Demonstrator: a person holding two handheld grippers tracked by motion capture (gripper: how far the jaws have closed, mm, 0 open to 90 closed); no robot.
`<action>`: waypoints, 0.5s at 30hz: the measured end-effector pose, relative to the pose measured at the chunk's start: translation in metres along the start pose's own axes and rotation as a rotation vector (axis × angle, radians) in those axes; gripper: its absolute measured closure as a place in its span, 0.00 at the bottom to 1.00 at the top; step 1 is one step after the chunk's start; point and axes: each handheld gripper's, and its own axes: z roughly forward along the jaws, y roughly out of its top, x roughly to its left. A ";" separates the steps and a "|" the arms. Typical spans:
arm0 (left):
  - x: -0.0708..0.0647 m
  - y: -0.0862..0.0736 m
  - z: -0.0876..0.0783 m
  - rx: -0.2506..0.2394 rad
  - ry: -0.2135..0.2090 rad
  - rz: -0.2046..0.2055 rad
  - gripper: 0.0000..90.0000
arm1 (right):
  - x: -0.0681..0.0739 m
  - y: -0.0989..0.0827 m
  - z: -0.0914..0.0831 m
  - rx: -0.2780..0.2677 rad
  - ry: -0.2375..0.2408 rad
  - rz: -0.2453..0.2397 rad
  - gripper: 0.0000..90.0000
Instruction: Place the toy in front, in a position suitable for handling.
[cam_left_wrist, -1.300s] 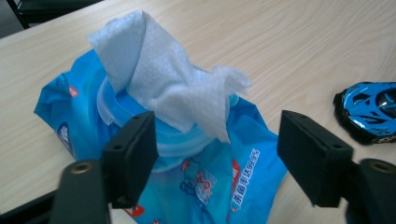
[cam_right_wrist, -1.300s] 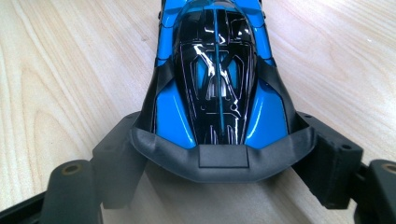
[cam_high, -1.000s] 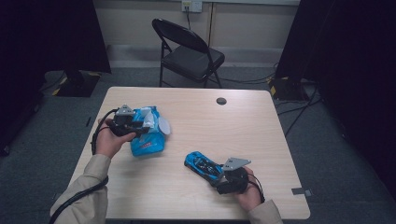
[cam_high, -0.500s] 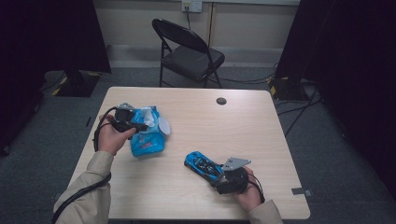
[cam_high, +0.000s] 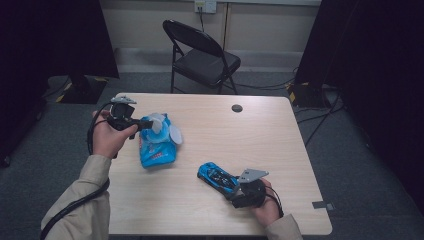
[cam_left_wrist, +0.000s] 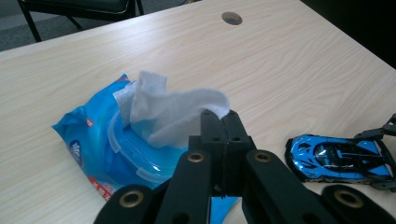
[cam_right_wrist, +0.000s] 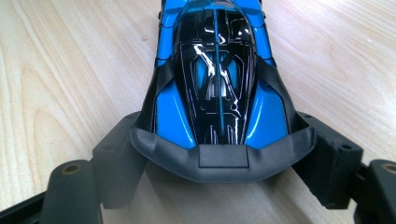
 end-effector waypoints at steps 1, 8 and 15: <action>-0.001 0.002 -0.003 0.000 -0.005 -0.004 1.00 | 0.000 0.000 0.000 0.000 0.000 0.000 0.27; -0.004 0.011 -0.016 -0.016 -0.016 -0.014 1.00 | 0.000 0.000 0.000 0.000 0.001 -0.001 0.27; -0.010 0.014 -0.021 -0.024 -0.029 -0.021 1.00 | -0.001 0.000 0.000 0.000 0.007 -0.007 0.27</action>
